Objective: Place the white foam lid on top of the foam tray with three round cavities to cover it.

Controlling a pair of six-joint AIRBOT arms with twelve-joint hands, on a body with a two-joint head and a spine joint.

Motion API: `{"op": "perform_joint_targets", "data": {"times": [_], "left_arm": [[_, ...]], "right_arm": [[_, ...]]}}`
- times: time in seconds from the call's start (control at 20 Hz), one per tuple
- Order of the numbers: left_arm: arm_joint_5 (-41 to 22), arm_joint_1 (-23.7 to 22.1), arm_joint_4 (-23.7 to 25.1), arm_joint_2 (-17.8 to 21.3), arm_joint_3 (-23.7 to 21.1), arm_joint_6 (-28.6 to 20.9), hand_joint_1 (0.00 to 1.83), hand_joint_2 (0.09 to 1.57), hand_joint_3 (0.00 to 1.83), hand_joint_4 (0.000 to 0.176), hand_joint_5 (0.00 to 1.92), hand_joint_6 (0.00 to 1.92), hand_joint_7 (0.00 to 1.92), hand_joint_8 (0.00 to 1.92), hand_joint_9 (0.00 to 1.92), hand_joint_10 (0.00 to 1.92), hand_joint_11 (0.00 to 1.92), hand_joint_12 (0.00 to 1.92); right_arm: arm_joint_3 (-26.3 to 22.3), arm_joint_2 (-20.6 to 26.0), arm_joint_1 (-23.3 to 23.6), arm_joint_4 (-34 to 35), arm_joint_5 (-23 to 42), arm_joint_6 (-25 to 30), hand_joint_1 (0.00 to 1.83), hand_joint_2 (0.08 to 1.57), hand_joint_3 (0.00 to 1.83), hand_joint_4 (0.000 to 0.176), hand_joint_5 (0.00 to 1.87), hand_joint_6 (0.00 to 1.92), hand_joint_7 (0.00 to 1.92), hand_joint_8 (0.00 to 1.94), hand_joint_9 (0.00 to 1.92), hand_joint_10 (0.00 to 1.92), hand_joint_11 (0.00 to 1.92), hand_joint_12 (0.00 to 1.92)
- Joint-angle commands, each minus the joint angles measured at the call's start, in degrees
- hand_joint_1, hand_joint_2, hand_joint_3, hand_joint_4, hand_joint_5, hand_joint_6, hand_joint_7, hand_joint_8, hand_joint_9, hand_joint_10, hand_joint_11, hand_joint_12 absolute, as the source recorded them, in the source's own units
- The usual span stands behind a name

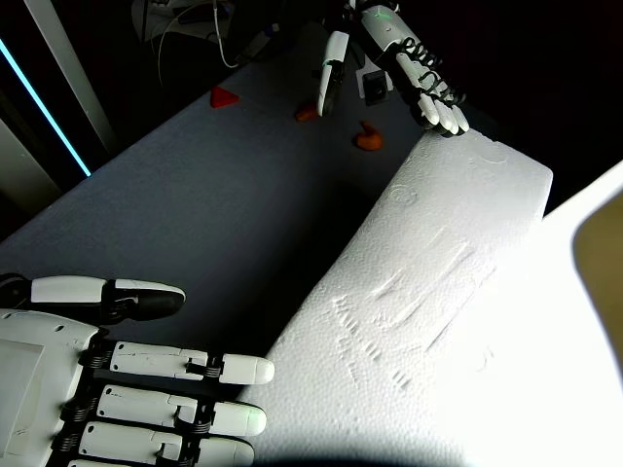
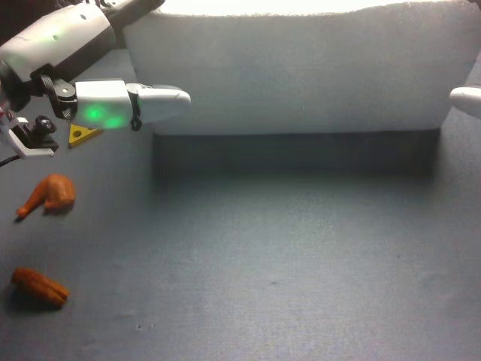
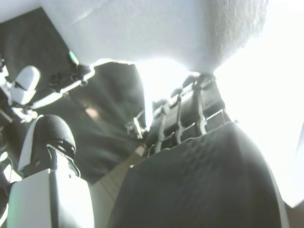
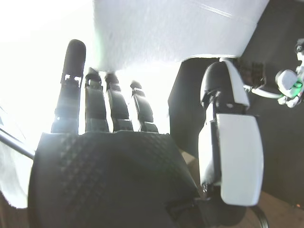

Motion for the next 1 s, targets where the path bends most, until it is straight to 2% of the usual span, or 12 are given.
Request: {"op": "perform_joint_targets", "data": {"times": [0.0, 0.05, 0.1, 0.2, 0.3, 0.35, 0.4, 0.45, 0.5, 0.85, 0.9, 0.95], "left_arm": [[-1.22, -0.48, -1.58, -0.31, 0.68, -0.58, 0.53, 1.07, 0.0, 0.0, 0.02, 0.01, 0.0, 0.0, 0.0, 0.0, 0.05, 0.03], [-1.11, -0.51, -1.84, -0.49, 0.96, -0.61, 0.54, 1.09, 0.0, 0.0, 0.0, 0.0, 0.0, 0.0, 0.0, 0.0, 0.02, 0.03], [-1.6, -0.35, -2.09, -0.4, 0.84, -0.63, 0.54, 1.08, 0.0, 0.0, 0.0, 0.0, 0.0, 0.0, 0.0, 0.0, 0.0, 0.14], [-3.34, 0.55, -2.83, 0.3, -0.01, -0.64, 0.55, 1.09, 0.0, 0.0, 0.0, 0.0, 0.0, 0.0, 0.0, 0.0, 0.0, 0.22], [-4.89, 1.42, -3.28, 1.05, -0.96, -0.64, 0.56, 1.09, 0.0, 0.0, 0.0, 0.0, 0.0, 0.0, 0.0, 0.0, 0.0, 0.24], [-5.71, 1.98, -3.47, 1.55, -1.47, -0.64, 0.57, 1.07, 0.0, 0.0, 0.0, 0.0, 0.0, 0.0, 0.0, 0.0, 0.0, 0.01], [-6.26, 2.4, -3.61, 1.96, -1.84, -0.64, 0.58, 1.06, 0.0, 0.013, 0.0, 0.0, 0.0, 0.0, 0.0, 0.0, 0.0, 0.0], [-6.53, 2.65, -3.63, 2.32, -2.13, -0.64, 0.58, 1.05, 0.0, 0.014, 0.0, 0.0, 0.0, 0.0, 0.0, 0.0, 0.0, 0.0], [-6.67, 2.93, -3.7, 2.63, -2.31, -0.63, 0.57, 1.04, 0.0, 0.023, 0.0, 0.0, 0.0, 0.0, 0.0, 0.0, 0.0, 0.0], [-7.35, 4.28, -5.95, 3.65, -2.54, 0.25, 0.58, 1.05, 0.0, 0.009, 0.0, 0.0, 0.0, 0.0, 0.0, 0.0, 0.0, 0.0], [-7.5, 3.98, -5.81, 3.56, -2.49, 0.26, 0.54, 1.04, 0.0, 0.037, 0.0, 0.0, 0.0, 0.0, 0.0, 0.0, 0.0, 0.0], [-7.57, 3.62, -5.64, 3.41, -2.44, 0.26, 0.55, 1.05, 0.0, 0.04, 0.0, 0.0, 0.0, 0.0, 0.0, 0.0, 0.0, 0.0]], "right_arm": [[0.17, 0.05, 0.48, -0.79, 2.51, 0.34, 0.59, 1.13, 0.0, 0.035, 0.0, 0.0, 0.0, 0.0, 0.0, 0.0, 0.0, 0.9], [0.13, 0.02, 0.48, -1.07, 2.5, 0.52, 0.54, 1.14, 0.0, 0.034, 0.0, 0.0, 0.06, 0.02, 0.1, 0.05, 0.0, 1.26], [-0.01, 0.09, 0.49, -1.28, 2.56, 0.62, 0.49, 1.17, 0.01, 0.036, 0.0, 0.0, 0.06, 0.02, 0.07, 0.04, 0.0, 1.3], [-0.81, 0.96, 0.52, -1.45, 3.44, 0.69, 0.46, 1.17, 0.0, 0.025, 0.0, 0.0, 0.01, 0.0, 0.02, 0.03, 0.0, 1.19], [-2.2, 2.28, 0.52, -1.7, 4.88, 0.69, 0.45, 1.16, 0.0, 0.03, 0.0, 0.0, 0.0, 0.0, 0.02, 0.04, 0.0, 1.18], [-2.94, 2.97, 0.52, -1.83, 5.68, 0.68, 0.43, 1.19, 0.0, 0.048, 0.0, 0.0, 0.0, 0.0, 0.02, 0.01, 0.0, 0.96], [-3.51, 3.46, 0.52, -1.94, 6.25, 0.68, 0.43, 1.2, 0.01, 0.031, 0.0, 0.0, 0.0, 0.0, 0.02, 0.01, 0.0, 0.94], [-4.01, 3.8, 0.51, -2.01, 6.69, 0.68, 0.42, 1.21, 0.01, 0.024, 0.0, 0.0, 0.0, 0.0, 0.02, 0.01, 0.0, 0.9], [-4.55, 4.12, 0.51, -2.25, 7.08, 0.68, 0.41, 1.2, 0.0, 0.038, 0.0, 0.0, 0.02, 0.01, 0.03, 0.02, 0.0, 0.81], [-6.15, 5.64, -1.19, -1.93, 9.16, 0.68, 0.42, 1.23, 0.01, 0.036, 0.0, 0.0, 0.05, 0.01, 0.04, 0.04, 0.0, 0.77], [-6.16, 5.78, -1.22, -1.82, 9.44, 0.67, 0.42, 1.22, 0.0, 0.028, 0.0, 0.0, 0.04, 0.0, 0.05, 0.04, 0.0, 0.76], [-6.17, 5.98, -1.22, -1.75, 9.65, 0.66, 0.42, 1.22, 0.0, 0.031, 0.0, 0.0, 0.05, 0.0, 0.06, 0.06, 0.0, 0.86]]}}
